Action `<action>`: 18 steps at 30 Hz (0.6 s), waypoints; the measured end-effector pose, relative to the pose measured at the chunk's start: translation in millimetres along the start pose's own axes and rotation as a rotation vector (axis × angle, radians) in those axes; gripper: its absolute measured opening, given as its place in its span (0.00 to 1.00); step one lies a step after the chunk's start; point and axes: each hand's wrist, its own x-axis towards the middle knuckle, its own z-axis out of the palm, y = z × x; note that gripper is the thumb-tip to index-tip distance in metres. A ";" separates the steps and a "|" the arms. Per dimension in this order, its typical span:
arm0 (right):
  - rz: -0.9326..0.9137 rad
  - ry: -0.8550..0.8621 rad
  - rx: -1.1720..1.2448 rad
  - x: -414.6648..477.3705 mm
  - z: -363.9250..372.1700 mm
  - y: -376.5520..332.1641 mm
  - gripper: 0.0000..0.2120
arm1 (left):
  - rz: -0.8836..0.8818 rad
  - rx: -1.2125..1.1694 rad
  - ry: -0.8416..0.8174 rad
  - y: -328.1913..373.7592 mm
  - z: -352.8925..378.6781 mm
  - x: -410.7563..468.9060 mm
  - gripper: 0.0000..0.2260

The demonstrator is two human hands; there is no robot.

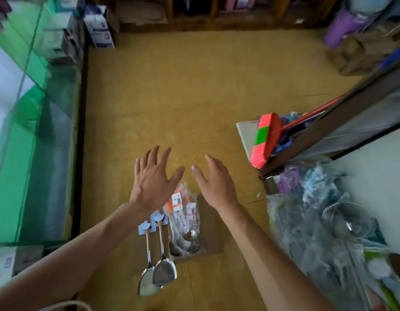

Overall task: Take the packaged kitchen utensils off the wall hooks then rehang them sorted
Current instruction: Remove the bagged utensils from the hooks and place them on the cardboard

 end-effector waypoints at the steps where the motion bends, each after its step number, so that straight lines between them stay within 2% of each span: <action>1: -0.023 0.047 -0.044 -3.4 -18.5 0.4 0.32 | 0.060 0.061 0.039 10.7 -10.6 -0.8 0.33; 9: -0.025 0.348 -0.257 -68.5 -161.0 36.6 0.35 | 0.329 0.303 0.096 136.4 -52.9 -21.7 0.36; 18: 0.275 0.598 -0.346 -212.3 -294.4 165.4 0.35 | 0.780 0.304 0.070 342.8 -16.0 -90.6 0.35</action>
